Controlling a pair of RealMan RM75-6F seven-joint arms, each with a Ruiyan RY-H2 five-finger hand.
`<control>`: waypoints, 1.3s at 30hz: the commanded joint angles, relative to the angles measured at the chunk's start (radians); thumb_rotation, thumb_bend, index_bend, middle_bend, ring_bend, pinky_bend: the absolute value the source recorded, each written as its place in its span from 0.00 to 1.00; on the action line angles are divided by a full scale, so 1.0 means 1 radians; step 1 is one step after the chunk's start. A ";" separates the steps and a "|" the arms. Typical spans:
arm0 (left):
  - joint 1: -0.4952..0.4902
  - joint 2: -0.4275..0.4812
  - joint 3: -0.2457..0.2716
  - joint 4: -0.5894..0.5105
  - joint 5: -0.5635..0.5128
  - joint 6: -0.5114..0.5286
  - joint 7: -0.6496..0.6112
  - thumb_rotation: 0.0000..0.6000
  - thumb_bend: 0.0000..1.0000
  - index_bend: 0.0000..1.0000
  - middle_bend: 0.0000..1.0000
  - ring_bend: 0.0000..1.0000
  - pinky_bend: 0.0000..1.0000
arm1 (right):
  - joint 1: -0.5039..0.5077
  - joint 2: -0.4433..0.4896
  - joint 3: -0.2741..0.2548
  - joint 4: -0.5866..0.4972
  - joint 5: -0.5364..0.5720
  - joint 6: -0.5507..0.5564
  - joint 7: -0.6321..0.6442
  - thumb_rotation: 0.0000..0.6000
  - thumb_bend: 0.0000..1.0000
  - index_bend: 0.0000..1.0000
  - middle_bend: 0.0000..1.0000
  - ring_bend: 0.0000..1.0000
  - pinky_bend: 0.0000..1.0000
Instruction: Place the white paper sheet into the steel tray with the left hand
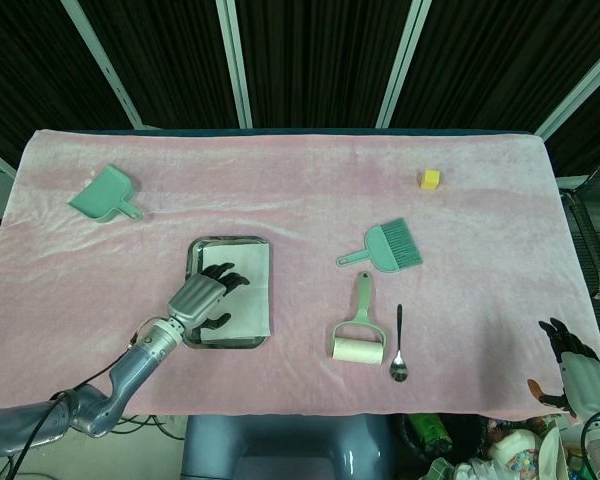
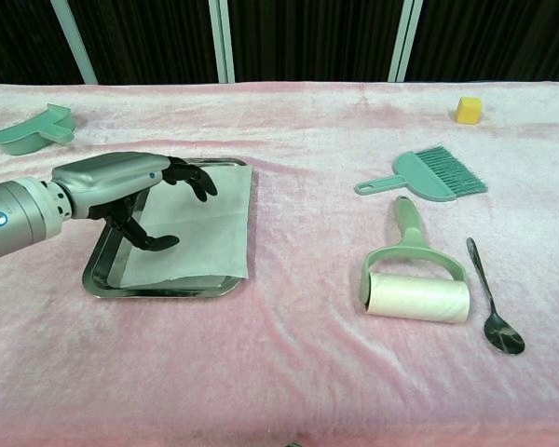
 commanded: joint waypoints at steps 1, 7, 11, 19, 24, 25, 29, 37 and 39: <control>-0.002 -0.009 0.005 0.015 0.012 -0.004 0.001 1.00 0.34 0.22 0.25 0.08 0.17 | 0.001 0.001 -0.001 0.000 0.000 -0.002 0.001 1.00 0.24 0.00 0.00 0.10 0.15; 0.000 -0.021 0.010 0.039 0.028 -0.006 0.008 1.00 0.34 0.22 0.25 0.08 0.17 | 0.002 0.003 -0.001 -0.001 0.000 -0.004 0.003 1.00 0.24 0.00 0.00 0.10 0.15; 0.005 -0.026 0.012 0.052 0.029 -0.011 0.008 1.00 0.34 0.22 0.25 0.08 0.17 | 0.000 0.001 -0.001 0.001 -0.002 -0.001 0.005 1.00 0.24 0.00 0.00 0.10 0.15; 0.007 -0.027 0.017 0.061 0.031 -0.029 0.012 1.00 0.34 0.22 0.25 0.08 0.17 | 0.000 0.001 0.000 0.002 -0.003 -0.001 0.006 1.00 0.24 0.00 0.00 0.10 0.15; 0.005 -0.022 0.020 0.067 0.032 -0.040 0.041 1.00 0.34 0.22 0.25 0.08 0.17 | 0.000 0.001 -0.001 0.001 -0.004 -0.001 0.007 1.00 0.24 0.00 0.00 0.10 0.15; 0.005 -0.020 0.021 0.068 0.031 -0.041 0.048 1.00 0.34 0.22 0.25 0.08 0.17 | 0.000 0.002 -0.001 0.001 -0.004 -0.001 0.008 1.00 0.24 0.00 0.00 0.10 0.15; 0.011 -0.017 0.024 0.070 0.026 -0.045 0.073 1.00 0.34 0.22 0.25 0.08 0.17 | 0.000 0.003 -0.001 0.001 -0.005 -0.002 0.010 1.00 0.24 0.00 0.00 0.10 0.15; 0.022 -0.013 0.018 0.068 0.003 -0.052 0.097 1.00 0.34 0.22 0.24 0.08 0.17 | 0.001 0.002 -0.002 0.002 -0.007 -0.003 0.010 1.00 0.24 0.00 0.00 0.10 0.15; 0.022 -0.012 0.017 0.067 0.002 -0.054 0.101 1.00 0.34 0.22 0.24 0.08 0.17 | 0.001 0.001 -0.002 0.002 -0.007 -0.002 0.008 1.00 0.24 0.00 0.00 0.10 0.15</control>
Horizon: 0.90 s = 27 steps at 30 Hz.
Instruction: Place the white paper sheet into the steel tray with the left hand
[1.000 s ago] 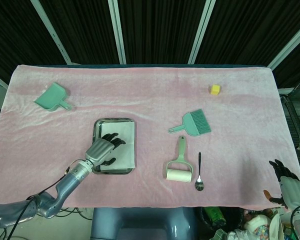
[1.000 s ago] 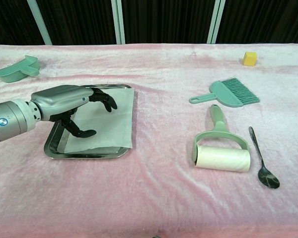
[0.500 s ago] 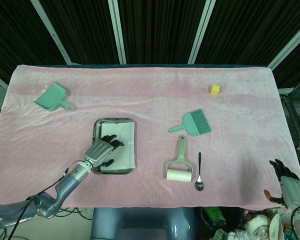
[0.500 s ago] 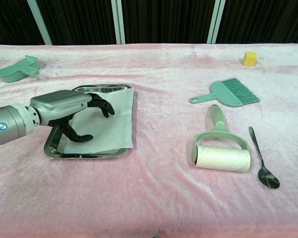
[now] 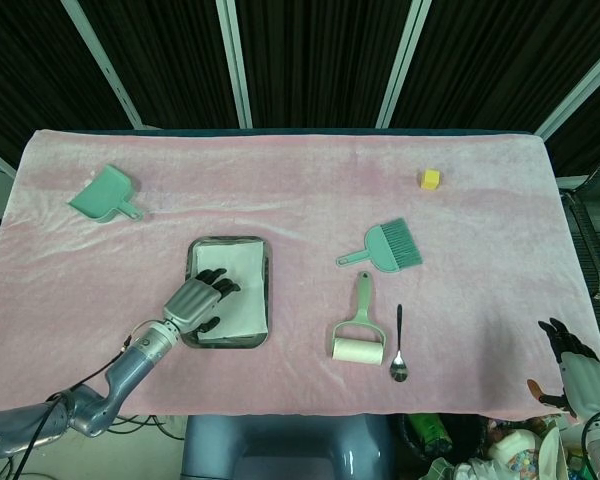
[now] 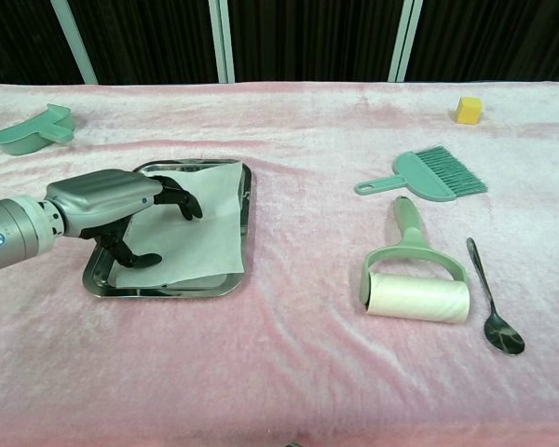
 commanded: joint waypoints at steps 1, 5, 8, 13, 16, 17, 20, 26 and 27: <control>0.001 0.001 0.000 -0.002 -0.001 -0.003 0.002 1.00 0.34 0.22 0.24 0.08 0.17 | 0.000 0.000 0.000 0.000 0.001 0.000 -0.001 1.00 0.24 0.00 0.00 0.10 0.15; 0.000 0.002 0.000 -0.004 0.003 -0.006 0.000 1.00 0.34 0.22 0.24 0.08 0.17 | 0.001 0.000 0.000 -0.001 0.002 -0.001 -0.002 1.00 0.24 0.00 0.00 0.10 0.15; 0.000 0.004 0.001 -0.006 0.006 -0.011 -0.002 1.00 0.34 0.22 0.24 0.08 0.17 | 0.001 0.000 0.000 -0.001 0.003 -0.001 -0.002 1.00 0.24 0.00 0.00 0.10 0.15; -0.001 0.009 -0.001 -0.013 0.013 -0.009 -0.007 1.00 0.34 0.22 0.24 0.08 0.17 | 0.002 0.000 -0.001 -0.002 0.003 -0.004 -0.004 1.00 0.24 0.00 0.00 0.10 0.15; -0.002 0.013 0.002 -0.017 0.019 -0.010 -0.012 1.00 0.34 0.22 0.24 0.08 0.17 | 0.002 0.000 -0.001 -0.002 0.003 -0.003 -0.003 1.00 0.24 0.00 0.00 0.10 0.15; -0.004 0.017 0.007 -0.023 0.025 -0.017 -0.012 1.00 0.34 0.22 0.24 0.08 0.17 | 0.002 0.000 0.000 -0.002 0.003 -0.003 -0.003 1.00 0.24 0.00 0.00 0.10 0.15; -0.005 0.023 0.012 -0.028 0.035 -0.019 -0.020 1.00 0.34 0.22 0.24 0.08 0.17 | 0.002 0.000 0.000 -0.003 0.004 -0.004 -0.002 1.00 0.24 0.00 0.00 0.10 0.15; -0.006 0.028 0.014 -0.027 0.047 -0.014 -0.017 1.00 0.34 0.23 0.24 0.08 0.17 | 0.003 0.000 0.000 -0.002 0.005 -0.005 -0.002 1.00 0.24 0.00 0.00 0.10 0.15; -0.005 0.027 0.013 -0.025 0.047 -0.012 -0.012 1.00 0.34 0.23 0.24 0.08 0.17 | 0.003 0.000 0.000 -0.002 0.006 -0.006 -0.002 1.00 0.24 0.00 0.00 0.10 0.15</control>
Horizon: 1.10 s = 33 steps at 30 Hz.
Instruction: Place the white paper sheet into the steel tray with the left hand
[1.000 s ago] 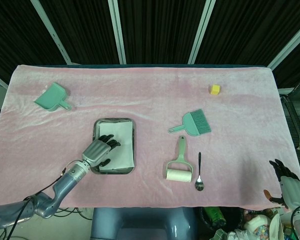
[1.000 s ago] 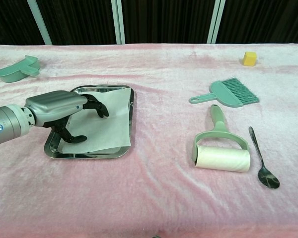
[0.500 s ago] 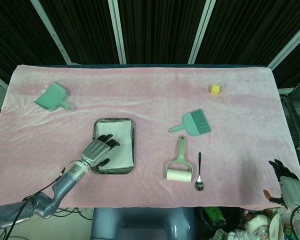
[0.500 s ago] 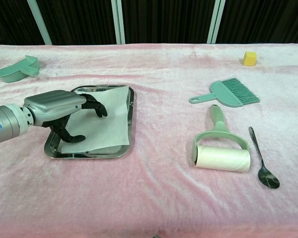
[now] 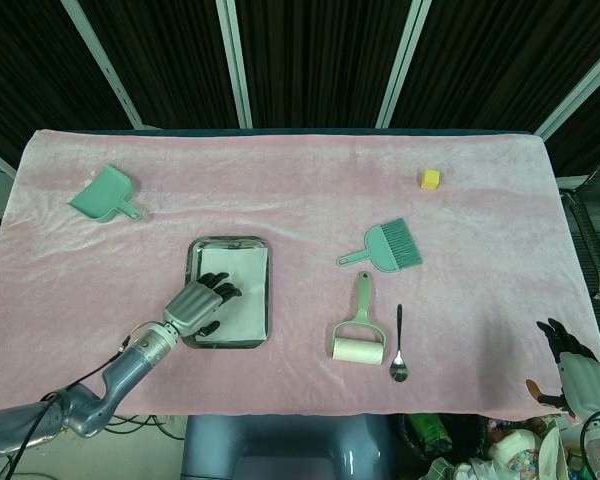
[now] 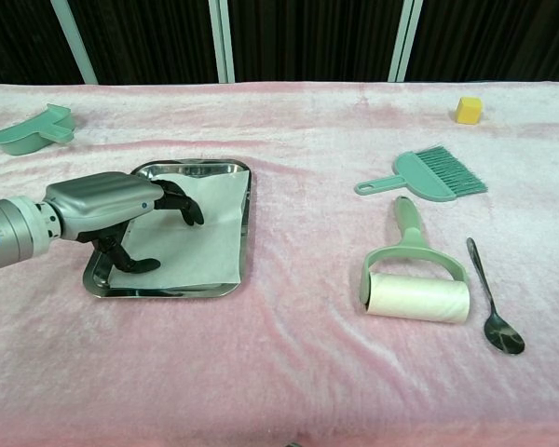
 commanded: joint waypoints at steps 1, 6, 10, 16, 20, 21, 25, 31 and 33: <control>0.002 -0.001 -0.003 0.005 -0.001 0.005 0.011 1.00 0.34 0.23 0.24 0.08 0.17 | 0.000 0.000 0.000 0.000 0.001 -0.001 0.000 1.00 0.24 0.00 0.00 0.10 0.15; 0.004 -0.004 -0.007 0.012 -0.015 0.001 0.032 1.00 0.34 0.23 0.23 0.08 0.17 | 0.001 0.001 0.000 -0.001 0.002 -0.003 0.003 1.00 0.24 0.00 0.01 0.10 0.15; 0.002 -0.008 -0.010 0.016 -0.021 -0.006 0.040 1.00 0.34 0.23 0.23 0.08 0.16 | 0.000 0.001 0.001 -0.001 0.002 0.001 0.002 1.00 0.24 0.00 0.01 0.10 0.15; 0.004 -0.011 -0.010 0.013 -0.014 0.005 0.046 1.00 0.34 0.23 0.23 0.08 0.16 | 0.000 -0.001 0.001 0.001 0.001 0.003 0.000 1.00 0.24 0.00 0.01 0.10 0.15; 0.011 0.004 -0.014 -0.013 -0.024 0.014 0.072 1.00 0.34 0.22 0.22 0.08 0.16 | 0.000 -0.001 0.001 0.001 0.000 0.004 -0.001 1.00 0.24 0.00 0.01 0.10 0.15; 0.015 0.015 -0.016 -0.032 -0.034 0.017 0.094 1.00 0.34 0.22 0.22 0.08 0.16 | 0.000 -0.001 0.001 0.001 0.000 0.004 0.000 1.00 0.24 0.00 0.01 0.10 0.15; 0.022 0.058 -0.037 -0.119 -0.090 0.026 0.195 1.00 0.34 0.20 0.20 0.08 0.14 | 0.000 -0.001 0.001 0.001 0.001 0.004 0.001 1.00 0.24 0.00 0.01 0.10 0.15; 0.028 0.080 -0.115 -0.199 -0.134 0.113 0.231 1.00 0.34 0.20 0.19 0.07 0.13 | -0.001 -0.001 0.001 0.001 -0.001 0.004 0.002 1.00 0.24 0.00 0.01 0.10 0.15; 0.032 0.098 -0.126 -0.232 -0.125 0.135 0.222 1.00 0.34 0.21 0.19 0.07 0.13 | -0.001 -0.001 0.002 0.002 0.001 0.005 0.002 1.00 0.24 0.00 0.01 0.10 0.15</control>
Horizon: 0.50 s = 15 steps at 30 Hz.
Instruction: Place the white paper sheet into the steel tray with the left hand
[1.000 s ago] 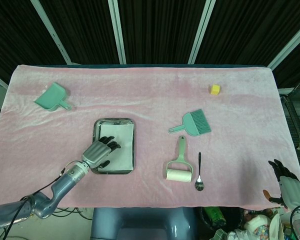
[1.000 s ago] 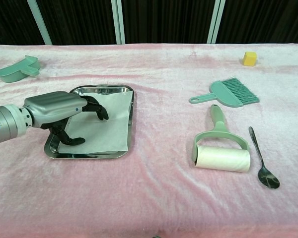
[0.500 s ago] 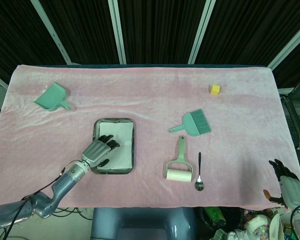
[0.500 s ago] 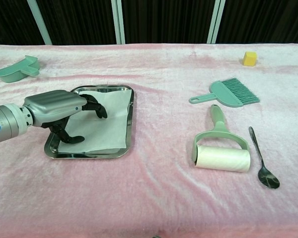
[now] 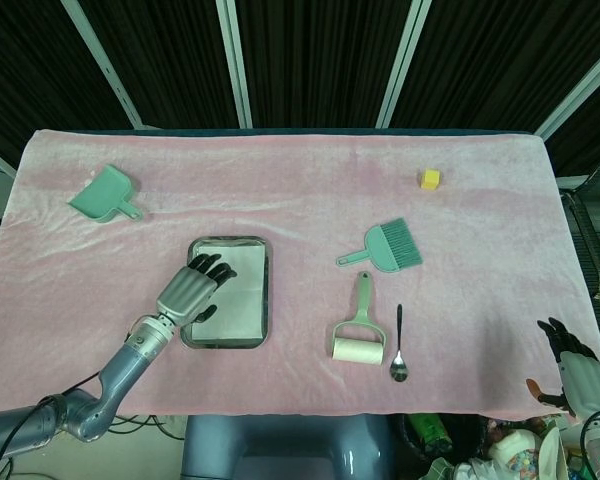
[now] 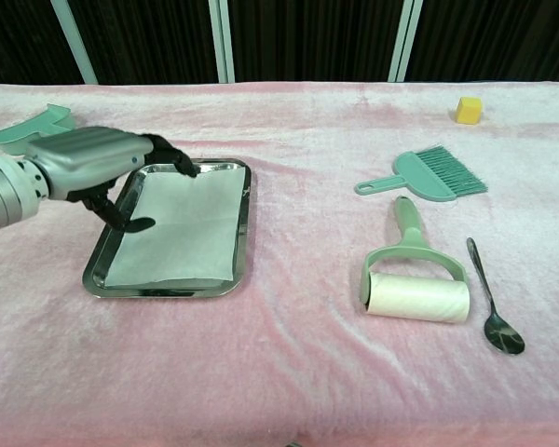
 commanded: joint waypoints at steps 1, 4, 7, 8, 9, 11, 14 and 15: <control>0.010 0.040 -0.031 -0.067 0.005 0.053 -0.004 1.00 0.34 0.21 0.19 0.07 0.13 | 0.000 0.000 0.001 0.000 0.001 0.000 0.000 1.00 0.24 0.00 0.01 0.10 0.15; 0.022 0.076 -0.031 -0.105 0.025 0.093 0.020 1.00 0.34 0.23 0.19 0.07 0.13 | 0.001 0.000 0.001 0.001 0.002 -0.001 -0.001 1.00 0.24 0.00 0.01 0.10 0.15; 0.098 0.165 -0.006 -0.191 0.068 0.228 0.080 1.00 0.33 0.23 0.18 0.07 0.12 | -0.003 -0.002 0.000 0.002 -0.005 0.010 -0.007 1.00 0.24 0.00 0.01 0.10 0.15; 0.119 0.181 0.004 -0.207 0.078 0.256 0.081 1.00 0.33 0.23 0.18 0.07 0.10 | -0.004 -0.002 0.000 0.002 -0.006 0.013 -0.008 1.00 0.24 0.00 0.01 0.10 0.15; 0.141 0.197 0.017 -0.218 0.090 0.283 0.076 1.00 0.33 0.23 0.17 0.07 0.09 | -0.004 -0.003 0.000 0.002 -0.009 0.016 -0.009 1.00 0.24 0.00 0.01 0.10 0.15; 0.190 0.227 0.045 -0.228 0.109 0.339 0.057 1.00 0.33 0.22 0.15 0.05 0.06 | -0.006 -0.005 0.001 0.006 -0.017 0.026 -0.014 1.00 0.24 0.00 0.01 0.10 0.15; 0.266 0.261 0.085 -0.225 0.132 0.417 -0.011 1.00 0.32 0.22 0.13 0.03 0.04 | -0.009 -0.011 0.001 0.013 -0.035 0.043 -0.023 1.00 0.24 0.00 0.01 0.10 0.15; 0.287 0.269 0.095 -0.217 0.138 0.435 -0.045 1.00 0.32 0.22 0.13 0.03 0.04 | -0.010 -0.013 0.001 0.016 -0.044 0.049 -0.025 1.00 0.24 0.00 0.01 0.10 0.15</control>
